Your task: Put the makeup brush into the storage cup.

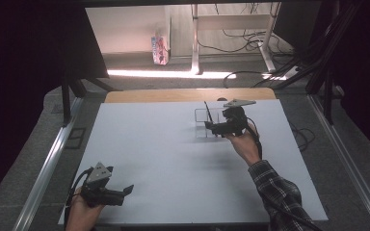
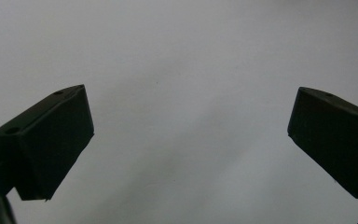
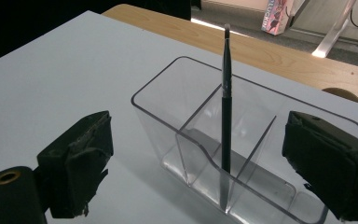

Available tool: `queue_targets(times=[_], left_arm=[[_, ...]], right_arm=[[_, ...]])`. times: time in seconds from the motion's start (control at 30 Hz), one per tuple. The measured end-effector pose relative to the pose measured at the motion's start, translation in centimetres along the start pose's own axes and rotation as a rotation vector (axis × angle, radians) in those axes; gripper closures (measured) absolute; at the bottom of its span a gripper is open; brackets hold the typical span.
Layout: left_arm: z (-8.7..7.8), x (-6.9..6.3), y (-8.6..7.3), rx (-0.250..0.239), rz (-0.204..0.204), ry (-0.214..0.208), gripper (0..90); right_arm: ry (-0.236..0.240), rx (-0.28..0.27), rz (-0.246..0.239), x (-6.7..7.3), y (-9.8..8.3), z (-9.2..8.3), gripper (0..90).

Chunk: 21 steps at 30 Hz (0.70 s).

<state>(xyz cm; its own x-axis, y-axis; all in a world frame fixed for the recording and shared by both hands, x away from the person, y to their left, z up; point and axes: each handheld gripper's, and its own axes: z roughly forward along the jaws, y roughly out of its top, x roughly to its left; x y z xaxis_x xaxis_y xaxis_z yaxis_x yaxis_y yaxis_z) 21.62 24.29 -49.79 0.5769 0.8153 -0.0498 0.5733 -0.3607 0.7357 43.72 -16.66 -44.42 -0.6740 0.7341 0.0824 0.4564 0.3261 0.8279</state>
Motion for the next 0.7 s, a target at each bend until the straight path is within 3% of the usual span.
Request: queue_targets(times=[0.7], left_arm=[[-0.1, 0.0, 0.0, -0.010, 0.001, -0.002, 0.6]], right_arm=[[0.023, 0.034, -0.028, 1.1, -1.2, -0.8, 5.7]])
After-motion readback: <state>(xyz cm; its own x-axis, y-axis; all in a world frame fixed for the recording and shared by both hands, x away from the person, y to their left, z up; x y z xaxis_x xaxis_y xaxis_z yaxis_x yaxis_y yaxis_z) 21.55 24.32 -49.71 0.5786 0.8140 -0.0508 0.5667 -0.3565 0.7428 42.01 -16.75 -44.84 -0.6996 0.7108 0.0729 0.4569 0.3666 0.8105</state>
